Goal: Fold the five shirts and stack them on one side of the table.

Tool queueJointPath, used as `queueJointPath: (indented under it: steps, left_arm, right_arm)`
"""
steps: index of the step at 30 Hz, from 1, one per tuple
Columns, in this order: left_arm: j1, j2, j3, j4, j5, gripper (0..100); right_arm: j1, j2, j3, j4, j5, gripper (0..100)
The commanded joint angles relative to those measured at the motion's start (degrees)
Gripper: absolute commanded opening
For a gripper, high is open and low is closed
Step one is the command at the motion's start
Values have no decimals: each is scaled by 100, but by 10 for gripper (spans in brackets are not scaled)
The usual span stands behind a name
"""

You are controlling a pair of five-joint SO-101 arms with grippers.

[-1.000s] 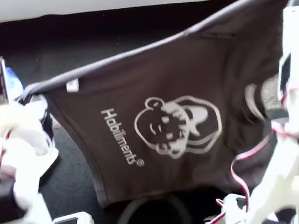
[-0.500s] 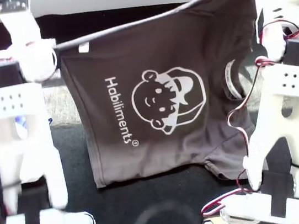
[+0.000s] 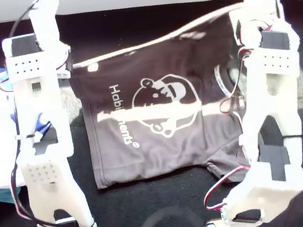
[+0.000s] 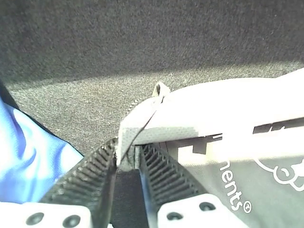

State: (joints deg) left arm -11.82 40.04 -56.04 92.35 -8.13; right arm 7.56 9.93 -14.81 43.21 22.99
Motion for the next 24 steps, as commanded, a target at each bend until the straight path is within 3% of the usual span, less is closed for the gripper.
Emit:
queueJointPath:
  steps: [1, 8, 16, 19, 24]
  left_arm:
    - [-4, 251, -400, 44, -18, 9]
    - [31, 796, -409, 334, -26, 9]
    - [154, 760, -356, 923, -26, 9]
    - [198, 242, 312, 923, -26, 9]
    - [338, -1244, 2448, 897, -35, 9]
  right_arm:
    - [-22, 374, -31, 110, -44, 5]
    - [-22, 1182, -31, 778, -70, 5]
    - [286, 822, -242, 2202, -70, 5]
    - [382, 479, -224, 2800, -62, 5]
    - [418, 110, -215, 3459, -44, 5]
